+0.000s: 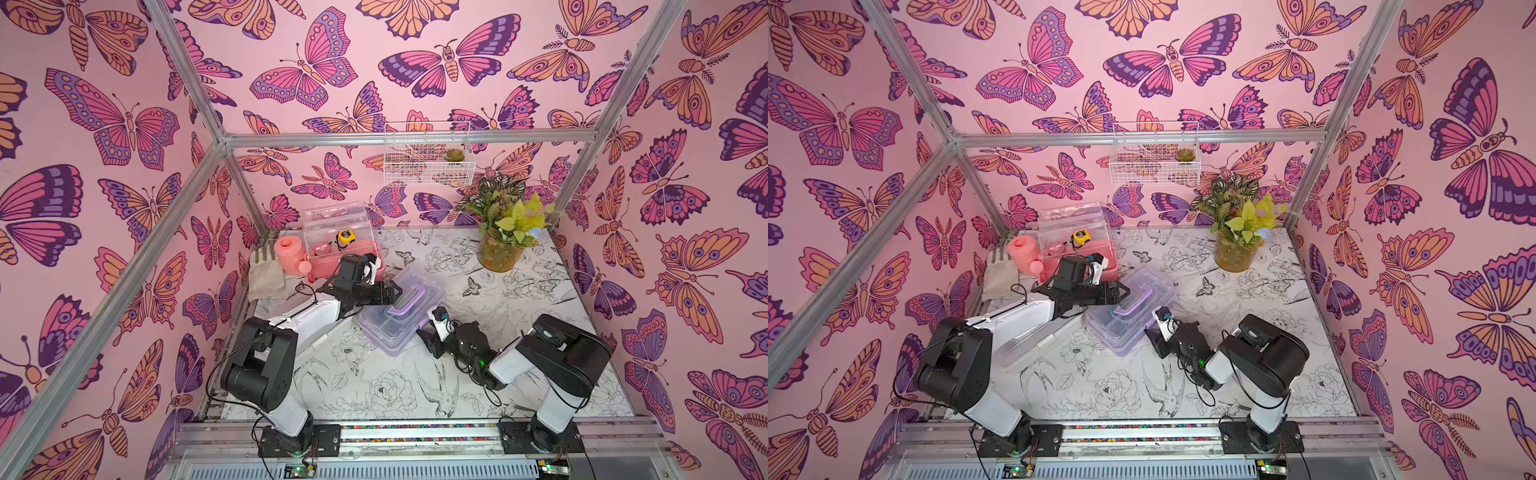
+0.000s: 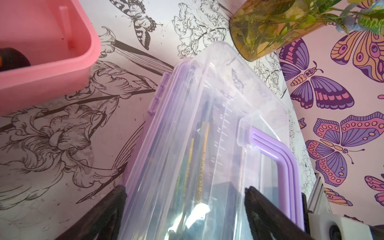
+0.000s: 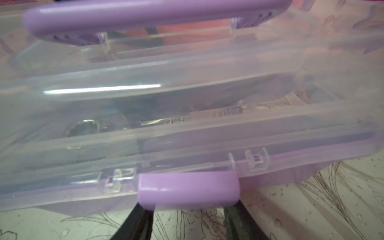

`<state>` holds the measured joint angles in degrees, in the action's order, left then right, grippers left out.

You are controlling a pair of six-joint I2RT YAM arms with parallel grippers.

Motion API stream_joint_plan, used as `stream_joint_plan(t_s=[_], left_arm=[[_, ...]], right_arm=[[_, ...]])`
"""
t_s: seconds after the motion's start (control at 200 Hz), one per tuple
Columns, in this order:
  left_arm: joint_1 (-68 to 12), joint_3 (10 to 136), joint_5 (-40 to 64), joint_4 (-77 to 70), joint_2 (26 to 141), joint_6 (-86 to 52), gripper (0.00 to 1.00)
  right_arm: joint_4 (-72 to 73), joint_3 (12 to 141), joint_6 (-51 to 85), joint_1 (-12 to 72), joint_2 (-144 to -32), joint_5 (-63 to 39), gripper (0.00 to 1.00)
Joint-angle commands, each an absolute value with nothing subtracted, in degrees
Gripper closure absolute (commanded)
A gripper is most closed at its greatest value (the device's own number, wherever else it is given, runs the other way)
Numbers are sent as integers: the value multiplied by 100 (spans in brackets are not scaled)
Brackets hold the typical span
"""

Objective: Close toolboxes
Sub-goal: Fasten the toolbox latch on the toolbox.

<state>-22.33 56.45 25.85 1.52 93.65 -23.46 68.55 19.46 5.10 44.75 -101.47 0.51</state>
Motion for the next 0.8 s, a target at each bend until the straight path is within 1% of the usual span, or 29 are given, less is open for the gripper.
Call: stream_joint_plan(t_s=[0.0,0.1,0.16,0.22,0.385,0.546,0.796], left_arm=[[-2303,5552,2432,977,9685,-2287,10],[-2303,5572,2349,1054,9709,-2251,10],[-2311,5588,2267,1121,9712,-2200,10],[-2320,5598,2179,1178,9712,-2156,11],[-2346,5624,2067,1205,9755,-2101,11],[-2355,5693,2118,1208,9808,-2075,11],[-2364,5687,2109,1206,9757,-2048,11]], right_arm=[[7935,2027,892,4423,-10103,97,73],[7919,2092,738,4426,-10186,-12,73],[7642,2092,672,4423,-10090,-24,73],[7049,2098,596,4423,-9825,-38,73],[4492,2455,321,4421,-8756,-278,74],[3549,2603,213,4424,-8375,-220,74],[2445,3130,228,4416,-8331,-197,74]])
